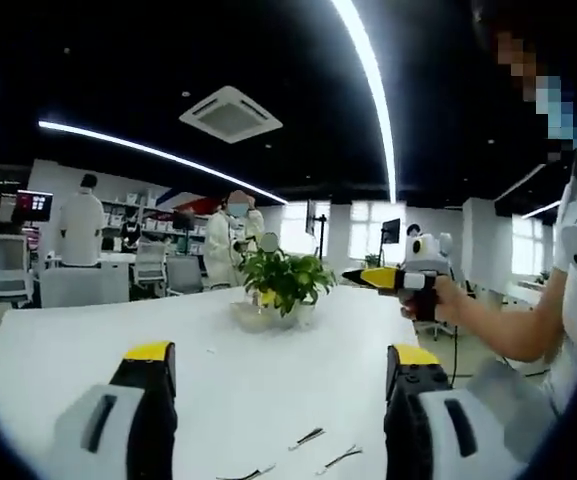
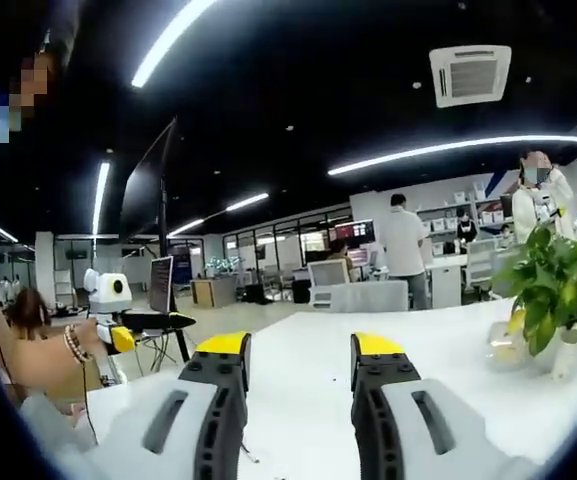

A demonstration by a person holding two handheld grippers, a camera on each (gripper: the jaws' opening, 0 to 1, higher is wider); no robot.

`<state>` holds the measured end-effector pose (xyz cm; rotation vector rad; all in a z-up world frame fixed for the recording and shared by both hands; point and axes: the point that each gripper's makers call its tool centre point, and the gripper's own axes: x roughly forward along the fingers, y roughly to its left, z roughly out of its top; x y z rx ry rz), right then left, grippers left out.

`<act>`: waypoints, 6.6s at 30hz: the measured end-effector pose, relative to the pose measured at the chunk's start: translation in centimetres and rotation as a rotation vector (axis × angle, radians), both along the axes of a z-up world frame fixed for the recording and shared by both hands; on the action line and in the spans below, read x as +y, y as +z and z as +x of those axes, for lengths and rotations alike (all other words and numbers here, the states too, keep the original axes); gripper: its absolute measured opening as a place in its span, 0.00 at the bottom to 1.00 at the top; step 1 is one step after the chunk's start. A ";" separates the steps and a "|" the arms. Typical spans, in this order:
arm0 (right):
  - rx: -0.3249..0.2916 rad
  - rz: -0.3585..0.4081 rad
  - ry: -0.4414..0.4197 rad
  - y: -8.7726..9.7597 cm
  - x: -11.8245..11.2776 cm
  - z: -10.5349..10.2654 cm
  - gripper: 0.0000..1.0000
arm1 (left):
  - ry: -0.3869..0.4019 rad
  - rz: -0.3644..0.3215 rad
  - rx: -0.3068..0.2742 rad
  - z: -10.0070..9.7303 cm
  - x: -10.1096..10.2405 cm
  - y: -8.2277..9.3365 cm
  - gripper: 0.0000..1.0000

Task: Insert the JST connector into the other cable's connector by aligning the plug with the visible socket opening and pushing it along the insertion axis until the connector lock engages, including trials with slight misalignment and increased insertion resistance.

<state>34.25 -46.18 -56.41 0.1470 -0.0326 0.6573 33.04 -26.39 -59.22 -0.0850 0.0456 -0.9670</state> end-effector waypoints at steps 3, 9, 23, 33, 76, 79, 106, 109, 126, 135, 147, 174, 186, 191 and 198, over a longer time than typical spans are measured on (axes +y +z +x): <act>0.014 -0.072 0.040 -1.9 0.8 0.8 0.33 | -0.036 0.085 0.010 0.4 -0.6 -2.4 0.83; 0.133 -0.127 0.127 -6.3 2.7 2.0 0.31 | -0.086 0.139 0.084 1.5 -1.4 -6.5 0.78; 0.206 -0.277 0.244 -13.9 6.7 3.4 0.20 | -0.119 0.265 0.137 3.5 -2.0 -13.9 0.67; 0.252 -0.393 0.301 -19.1 9.2 2.4 0.20 | -0.132 0.426 0.172 3.2 -2.9 -19.8 0.53; 0.404 -0.649 0.366 -28.7 8.9 -0.5 0.06 | -0.202 0.503 0.205 1.7 -4.4 -25.2 0.10; 0.397 -0.653 0.383 -28.6 9.3 -0.8 0.05 | -0.207 0.494 0.212 1.5 -4.4 -25.2 0.07; 0.332 -0.686 0.573 -27.2 12.1 -3.6 0.04 | -0.346 0.508 0.151 -1.2 -5.3 -24.0 0.01; 0.326 -0.685 0.577 -27.1 12.3 -3.7 0.04 | -0.350 0.526 0.146 -1.3 -5.3 -24.2 0.01; 0.297 -0.750 0.620 -27.7 12.7 -4.3 0.04 | -0.391 0.522 0.144 -2.2 -5.9 -24.2 0.01; 0.279 -0.737 0.611 -27.2 12.8 -4.1 0.03 | -0.377 0.511 0.141 -1.8 -5.9 -23.8 0.01; 0.262 -0.704 0.602 -26.5 12.8 -3.6 0.03 | -0.346 0.464 0.177 -1.2 -5.9 -23.1 0.00; 0.224 -0.659 0.605 -25.3 12.8 -3.6 0.03 | -0.379 0.482 0.155 -1.5 -5.9 -23.9 0.00; 0.214 -0.647 0.611 -25.2 13.5 -3.9 0.03 | -0.411 0.538 0.091 -1.9 -5.5 -23.6 0.00; 0.219 -0.638 0.605 -25.2 13.4 -3.8 0.03 | -0.403 0.527 0.105 -1.8 -5.5 -23.5 0.00; 0.211 -0.633 0.589 -25.4 13.2 -3.3 0.04 | -0.379 0.527 0.091 -1.5 -5.8 -23.4 0.00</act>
